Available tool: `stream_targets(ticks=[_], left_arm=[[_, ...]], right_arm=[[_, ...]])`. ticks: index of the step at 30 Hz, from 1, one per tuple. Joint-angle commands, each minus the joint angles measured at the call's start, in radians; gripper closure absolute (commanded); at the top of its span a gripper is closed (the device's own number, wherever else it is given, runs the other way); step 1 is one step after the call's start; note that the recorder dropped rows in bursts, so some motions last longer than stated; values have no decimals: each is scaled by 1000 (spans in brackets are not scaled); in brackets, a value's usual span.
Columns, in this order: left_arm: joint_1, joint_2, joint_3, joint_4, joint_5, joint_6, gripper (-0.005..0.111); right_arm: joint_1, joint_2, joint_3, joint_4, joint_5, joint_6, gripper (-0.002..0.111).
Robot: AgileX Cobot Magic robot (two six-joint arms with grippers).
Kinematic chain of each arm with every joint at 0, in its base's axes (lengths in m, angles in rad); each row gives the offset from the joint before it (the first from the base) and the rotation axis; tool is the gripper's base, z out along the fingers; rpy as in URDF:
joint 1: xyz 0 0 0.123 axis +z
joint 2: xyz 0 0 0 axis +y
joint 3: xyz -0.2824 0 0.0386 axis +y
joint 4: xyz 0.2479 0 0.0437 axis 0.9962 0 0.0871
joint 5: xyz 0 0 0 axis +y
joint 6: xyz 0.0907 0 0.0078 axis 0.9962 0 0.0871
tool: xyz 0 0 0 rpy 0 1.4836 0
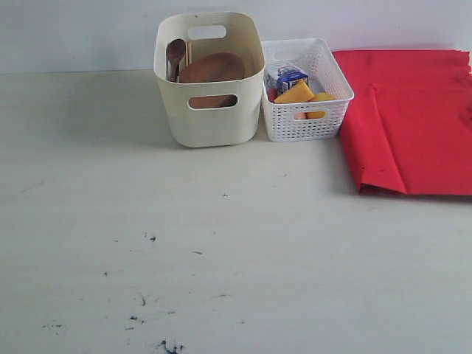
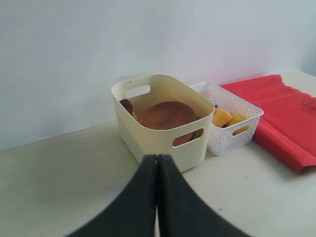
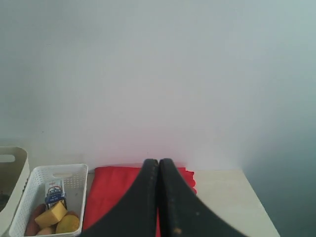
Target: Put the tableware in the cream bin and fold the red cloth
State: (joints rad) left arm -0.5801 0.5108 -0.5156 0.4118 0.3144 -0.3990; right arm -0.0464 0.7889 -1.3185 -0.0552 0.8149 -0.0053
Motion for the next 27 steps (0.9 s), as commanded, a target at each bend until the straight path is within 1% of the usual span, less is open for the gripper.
stream_targets(ticks=[1, 4, 10, 13, 17, 22, 27], left_arm=[[1, 2, 4, 0, -17, 1, 107], [1, 2, 4, 0, -21, -1, 107], [1, 2, 4, -4, -30, -1, 107], [1, 2, 4, -4, -33, -1, 107], [1, 2, 4, -4, -33, -1, 107], [1, 2, 4, -4, -33, 2, 107], [1, 2, 4, -4, -33, 2, 107]], right_arm=[[-1, -163, 187, -9, -88, -37, 108], [-1, -277, 298, -7, -125, -81, 108], [-1, -449, 504, 13, -172, -106, 108], [-1, -512, 603, 55, -201, -117, 108], [-1, -540, 716, 117, -237, -177, 108], [-1, -540, 804, 134, -309, -177, 108], [-1, -540, 811, 133, -290, -167, 108]])
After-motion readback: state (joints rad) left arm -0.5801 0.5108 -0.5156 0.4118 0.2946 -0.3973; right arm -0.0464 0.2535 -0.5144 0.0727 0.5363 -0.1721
